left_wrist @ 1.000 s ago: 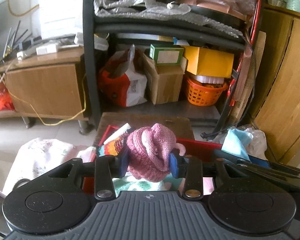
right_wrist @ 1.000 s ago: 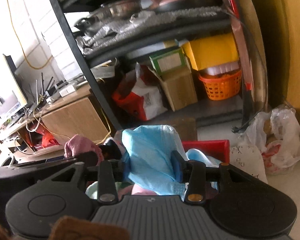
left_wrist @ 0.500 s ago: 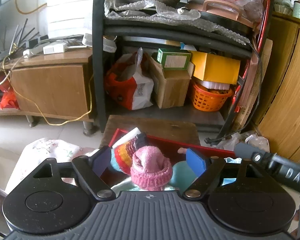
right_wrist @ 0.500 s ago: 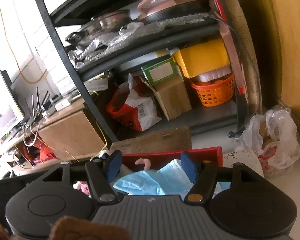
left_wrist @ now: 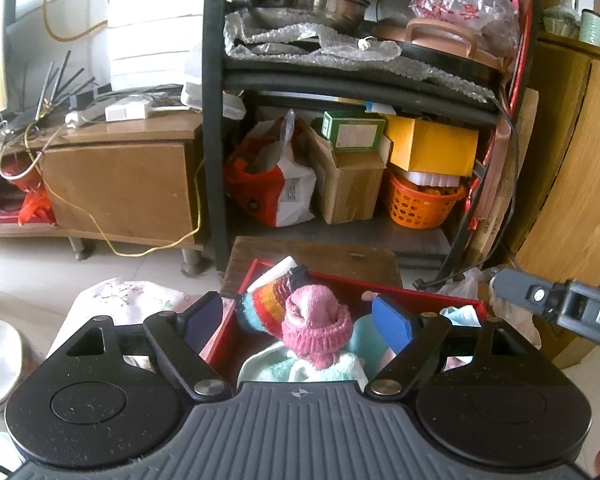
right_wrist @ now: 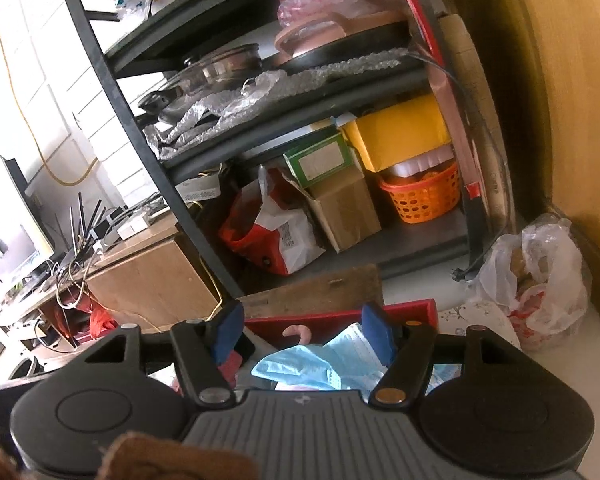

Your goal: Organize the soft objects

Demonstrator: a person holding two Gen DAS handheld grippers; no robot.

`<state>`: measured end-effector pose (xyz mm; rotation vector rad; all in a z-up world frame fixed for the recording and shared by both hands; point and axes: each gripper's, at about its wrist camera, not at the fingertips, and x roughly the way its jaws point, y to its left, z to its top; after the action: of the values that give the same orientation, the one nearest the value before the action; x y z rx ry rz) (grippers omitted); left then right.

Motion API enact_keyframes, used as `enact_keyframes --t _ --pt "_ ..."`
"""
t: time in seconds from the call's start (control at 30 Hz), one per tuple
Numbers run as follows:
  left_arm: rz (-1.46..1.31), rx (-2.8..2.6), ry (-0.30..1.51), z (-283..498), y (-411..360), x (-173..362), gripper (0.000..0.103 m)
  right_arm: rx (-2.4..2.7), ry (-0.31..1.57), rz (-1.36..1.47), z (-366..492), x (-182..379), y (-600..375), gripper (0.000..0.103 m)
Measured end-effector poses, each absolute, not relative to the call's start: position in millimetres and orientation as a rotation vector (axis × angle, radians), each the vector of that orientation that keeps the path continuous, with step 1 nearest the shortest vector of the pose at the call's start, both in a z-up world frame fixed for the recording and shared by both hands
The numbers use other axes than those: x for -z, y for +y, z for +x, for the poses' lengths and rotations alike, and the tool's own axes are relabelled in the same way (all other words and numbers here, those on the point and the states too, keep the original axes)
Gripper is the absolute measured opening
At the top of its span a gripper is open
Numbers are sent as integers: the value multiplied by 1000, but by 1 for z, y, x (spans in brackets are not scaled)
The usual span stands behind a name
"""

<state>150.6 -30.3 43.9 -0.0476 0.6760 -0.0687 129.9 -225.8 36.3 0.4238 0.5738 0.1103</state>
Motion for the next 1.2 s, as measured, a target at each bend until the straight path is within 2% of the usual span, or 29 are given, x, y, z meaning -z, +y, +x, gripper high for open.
enact_keyframes --t 0.33,0.73,1.2 --pt "-54 77 673 101 -27 -51 80 -71 541 362 77 -62 -231 37" --pt "-15 88 609 32 -23 -64 83 -102 475 381 -14 -72 -220 38" --pt "-23 95 565 -20 -9 -72 85 -94 391 357 -76 -77 -198 43"
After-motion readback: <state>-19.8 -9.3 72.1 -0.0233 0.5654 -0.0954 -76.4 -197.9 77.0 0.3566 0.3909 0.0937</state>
